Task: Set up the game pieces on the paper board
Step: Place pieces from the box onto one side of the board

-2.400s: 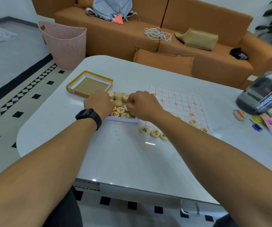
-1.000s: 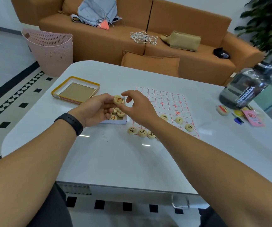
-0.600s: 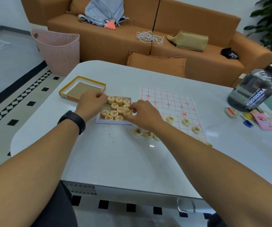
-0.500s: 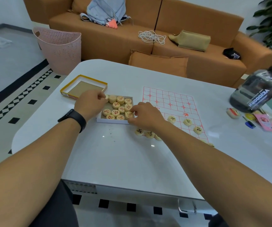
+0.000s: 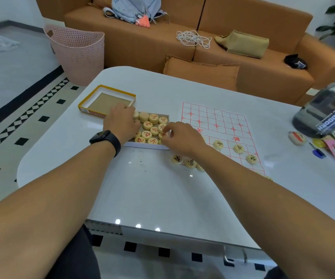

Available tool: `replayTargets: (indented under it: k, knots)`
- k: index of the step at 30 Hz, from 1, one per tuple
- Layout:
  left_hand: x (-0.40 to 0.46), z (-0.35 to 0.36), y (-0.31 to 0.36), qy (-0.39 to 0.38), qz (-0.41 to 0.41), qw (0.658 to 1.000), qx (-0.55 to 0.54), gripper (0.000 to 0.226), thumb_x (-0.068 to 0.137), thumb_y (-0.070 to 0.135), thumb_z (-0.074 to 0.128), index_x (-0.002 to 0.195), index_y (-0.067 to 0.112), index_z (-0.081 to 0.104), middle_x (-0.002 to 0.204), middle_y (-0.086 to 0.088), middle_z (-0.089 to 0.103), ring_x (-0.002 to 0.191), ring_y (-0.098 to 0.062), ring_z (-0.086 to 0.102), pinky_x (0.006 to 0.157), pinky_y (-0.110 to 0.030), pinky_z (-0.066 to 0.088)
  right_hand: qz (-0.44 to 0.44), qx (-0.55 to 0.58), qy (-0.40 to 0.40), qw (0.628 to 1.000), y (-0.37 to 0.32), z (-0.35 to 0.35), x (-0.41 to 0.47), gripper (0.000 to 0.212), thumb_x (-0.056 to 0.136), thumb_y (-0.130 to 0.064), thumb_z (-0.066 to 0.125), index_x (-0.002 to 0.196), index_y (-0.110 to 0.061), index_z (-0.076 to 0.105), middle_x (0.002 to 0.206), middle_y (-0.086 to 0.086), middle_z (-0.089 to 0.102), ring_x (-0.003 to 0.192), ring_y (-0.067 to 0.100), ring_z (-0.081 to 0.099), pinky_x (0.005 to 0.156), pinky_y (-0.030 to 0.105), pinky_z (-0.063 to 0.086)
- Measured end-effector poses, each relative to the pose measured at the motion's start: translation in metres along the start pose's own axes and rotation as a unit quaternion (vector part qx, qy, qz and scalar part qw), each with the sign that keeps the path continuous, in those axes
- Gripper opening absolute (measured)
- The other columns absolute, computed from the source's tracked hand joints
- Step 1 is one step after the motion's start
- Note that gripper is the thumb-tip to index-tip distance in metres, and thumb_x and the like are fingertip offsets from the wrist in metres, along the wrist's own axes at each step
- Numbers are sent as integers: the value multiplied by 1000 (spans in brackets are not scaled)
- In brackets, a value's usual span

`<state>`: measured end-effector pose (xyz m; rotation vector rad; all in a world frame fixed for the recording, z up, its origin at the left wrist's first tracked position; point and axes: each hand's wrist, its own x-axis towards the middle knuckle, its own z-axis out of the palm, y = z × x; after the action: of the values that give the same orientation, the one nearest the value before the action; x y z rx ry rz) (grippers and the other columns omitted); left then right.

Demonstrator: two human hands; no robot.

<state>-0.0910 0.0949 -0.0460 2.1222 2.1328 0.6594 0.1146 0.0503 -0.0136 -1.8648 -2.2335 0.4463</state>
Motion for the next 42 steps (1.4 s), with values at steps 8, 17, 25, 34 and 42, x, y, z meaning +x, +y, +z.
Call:
replayTargets:
  k: [8,17,25,34,42]
  knots:
    - [1,-1,0,8,0,1000,-9,26,95,31,63,118,19,64,117,-6,58,108,-28,53,74,-36,43,42,18,63,997,-1,3,10,30,95,-32,54,122,-24,65,110,-3,66,96,18,62,79,38,55]
    - [-1,-11,7,32,-20,948,-315,31,88,28,71,118,21,68,108,3,65,99,-15,60,80,-31,51,35,139,100,985,-8,1,13,24,94,-21,54,114,-22,67,89,-8,63,74,9,58,65,29,46]
    - [-31,-30,49,-242,-175,589,-751,33,98,24,65,127,10,66,86,-1,58,61,-7,44,53,-19,37,-59,208,173,961,-12,-8,-1,26,96,-33,64,121,-27,63,99,-12,59,79,0,53,66,15,37]
    - [-38,-19,57,-199,-153,685,-684,30,97,25,67,123,11,70,107,-9,68,64,-8,48,53,-20,41,-83,163,161,970,-4,-9,-12,39,93,-42,68,129,-27,62,103,-16,63,81,-5,53,71,18,40]
    - [-29,-32,34,-96,-151,836,-519,16,93,28,70,94,13,77,91,1,77,77,-14,63,63,-26,48,-67,123,120,983,-1,1,3,37,86,-45,75,117,-27,65,107,-11,61,103,10,54,86,34,50]
